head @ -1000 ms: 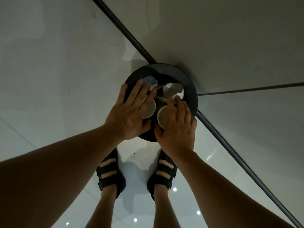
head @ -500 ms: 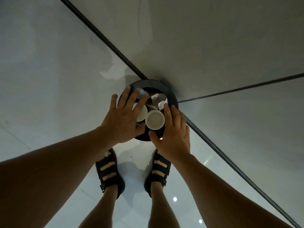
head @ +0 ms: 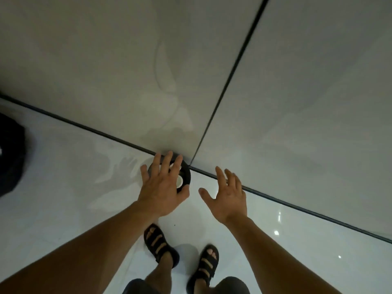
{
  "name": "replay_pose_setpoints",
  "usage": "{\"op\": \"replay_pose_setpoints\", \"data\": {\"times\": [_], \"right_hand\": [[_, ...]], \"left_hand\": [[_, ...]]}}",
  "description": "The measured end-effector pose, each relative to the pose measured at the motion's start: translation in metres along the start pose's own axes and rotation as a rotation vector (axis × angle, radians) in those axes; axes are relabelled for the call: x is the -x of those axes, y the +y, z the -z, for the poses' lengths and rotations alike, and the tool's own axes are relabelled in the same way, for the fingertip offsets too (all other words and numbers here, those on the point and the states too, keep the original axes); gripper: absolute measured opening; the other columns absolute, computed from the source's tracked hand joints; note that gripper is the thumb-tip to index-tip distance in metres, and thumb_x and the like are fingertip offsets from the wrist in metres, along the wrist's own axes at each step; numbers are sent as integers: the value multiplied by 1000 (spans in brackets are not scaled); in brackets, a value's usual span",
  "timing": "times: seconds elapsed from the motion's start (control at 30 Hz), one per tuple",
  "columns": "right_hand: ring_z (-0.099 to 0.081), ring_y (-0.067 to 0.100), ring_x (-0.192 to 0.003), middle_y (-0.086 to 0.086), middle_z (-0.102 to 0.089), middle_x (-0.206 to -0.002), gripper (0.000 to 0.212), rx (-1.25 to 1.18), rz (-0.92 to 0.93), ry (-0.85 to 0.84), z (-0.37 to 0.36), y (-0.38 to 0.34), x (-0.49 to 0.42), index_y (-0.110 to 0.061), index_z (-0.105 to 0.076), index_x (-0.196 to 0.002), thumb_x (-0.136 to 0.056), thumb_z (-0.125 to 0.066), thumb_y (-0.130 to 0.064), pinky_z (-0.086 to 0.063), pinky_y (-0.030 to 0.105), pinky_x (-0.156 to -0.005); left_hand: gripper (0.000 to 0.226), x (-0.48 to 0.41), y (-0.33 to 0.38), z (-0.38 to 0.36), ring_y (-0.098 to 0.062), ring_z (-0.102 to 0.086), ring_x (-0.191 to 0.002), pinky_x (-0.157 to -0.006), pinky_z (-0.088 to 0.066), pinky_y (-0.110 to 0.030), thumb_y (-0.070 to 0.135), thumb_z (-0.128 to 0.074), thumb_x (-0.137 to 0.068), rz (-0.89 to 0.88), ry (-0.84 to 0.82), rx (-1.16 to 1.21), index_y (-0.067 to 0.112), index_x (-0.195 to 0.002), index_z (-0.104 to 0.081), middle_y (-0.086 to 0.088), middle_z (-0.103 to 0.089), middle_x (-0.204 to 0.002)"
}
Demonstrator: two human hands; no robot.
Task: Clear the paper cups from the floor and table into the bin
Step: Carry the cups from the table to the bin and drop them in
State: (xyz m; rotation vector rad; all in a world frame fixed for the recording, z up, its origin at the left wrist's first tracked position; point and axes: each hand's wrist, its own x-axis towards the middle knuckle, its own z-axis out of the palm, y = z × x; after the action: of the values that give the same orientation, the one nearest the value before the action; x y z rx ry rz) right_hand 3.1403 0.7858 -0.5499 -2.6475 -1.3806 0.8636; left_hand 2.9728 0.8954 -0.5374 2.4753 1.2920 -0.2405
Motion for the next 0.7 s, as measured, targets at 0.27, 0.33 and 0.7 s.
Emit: {"op": "replay_pose_setpoints", "data": {"times": [0.27,0.33,0.7], "right_hand": [[7,23,-150,-2,2,-164,84,-19,-108,69,88,78,119,-36,4,-154,-87,-25,-78,-14,49,-118],[7,24,-150,-1,2,-164,85,-35,-136,110,108,94,143,-36,4,-154,-86,-26,-79,-13,50,-119],[3,25,-150,1,-4,-163,85,-124,-349,307,160,133,268,-34,-2,-154,-86,-30,-77,-17,55,-116]], "left_hand": [[79,58,111,78,-26,4,-146,-112,-12,-57,65,-35,-87,-59,18,9,30,-151,-5,2,-2,-160],[80,67,141,90,-25,9,-146,-113,-9,-56,66,-34,-87,-105,17,8,32,-151,-1,3,3,-160],[81,116,246,149,-24,10,-146,-113,-6,-59,69,-32,-86,-388,13,-97,32,-151,0,4,7,-160]]}}
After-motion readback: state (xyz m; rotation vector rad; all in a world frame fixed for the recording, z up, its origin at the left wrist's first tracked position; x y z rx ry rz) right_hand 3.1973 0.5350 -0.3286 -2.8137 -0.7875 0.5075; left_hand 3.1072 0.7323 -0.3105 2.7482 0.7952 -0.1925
